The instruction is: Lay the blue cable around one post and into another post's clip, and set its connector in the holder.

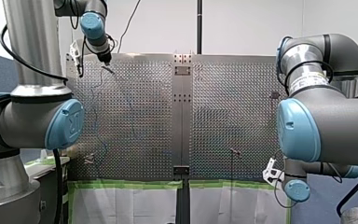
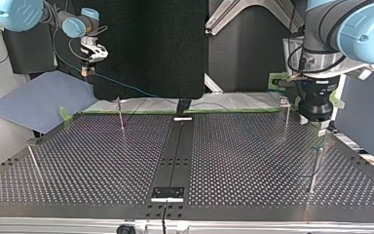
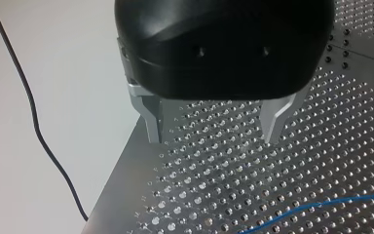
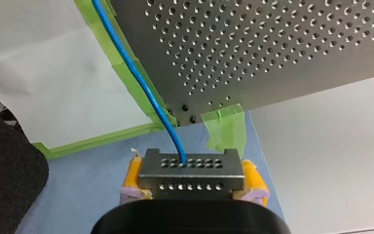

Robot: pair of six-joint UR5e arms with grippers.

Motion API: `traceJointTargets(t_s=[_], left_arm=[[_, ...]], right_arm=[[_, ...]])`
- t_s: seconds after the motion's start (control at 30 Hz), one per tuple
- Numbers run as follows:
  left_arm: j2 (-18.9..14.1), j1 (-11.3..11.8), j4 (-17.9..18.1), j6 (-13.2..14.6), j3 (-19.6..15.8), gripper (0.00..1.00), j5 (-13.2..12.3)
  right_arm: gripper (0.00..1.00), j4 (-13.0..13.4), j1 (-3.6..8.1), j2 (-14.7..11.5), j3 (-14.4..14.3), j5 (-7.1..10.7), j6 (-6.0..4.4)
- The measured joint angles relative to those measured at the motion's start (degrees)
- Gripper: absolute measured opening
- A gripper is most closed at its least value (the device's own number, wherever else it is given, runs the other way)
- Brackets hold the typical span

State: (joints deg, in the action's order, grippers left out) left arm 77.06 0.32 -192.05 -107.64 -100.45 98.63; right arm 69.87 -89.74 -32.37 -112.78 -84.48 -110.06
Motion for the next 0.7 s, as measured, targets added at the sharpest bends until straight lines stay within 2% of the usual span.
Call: traceJointTargets(t_s=[0.23,0.5,0.7], left_arm=[[0.1,-0.2,-0.6,0.2,-0.4,1.00,0.8],[0.1,-0.2,-3.8,2.3,-2.3,1.00,4.3],[0.1,-0.2,-4.4,2.7,-2.8,1.00,7.0]], right_arm=[[0.00,-0.1,-0.37,0.0,0.0,0.05,0.00],[0.00,-0.2,-0.75,0.0,0.0,0.04,0.07],[0.00,-0.2,-0.82,0.0,0.0,0.09,0.09]])
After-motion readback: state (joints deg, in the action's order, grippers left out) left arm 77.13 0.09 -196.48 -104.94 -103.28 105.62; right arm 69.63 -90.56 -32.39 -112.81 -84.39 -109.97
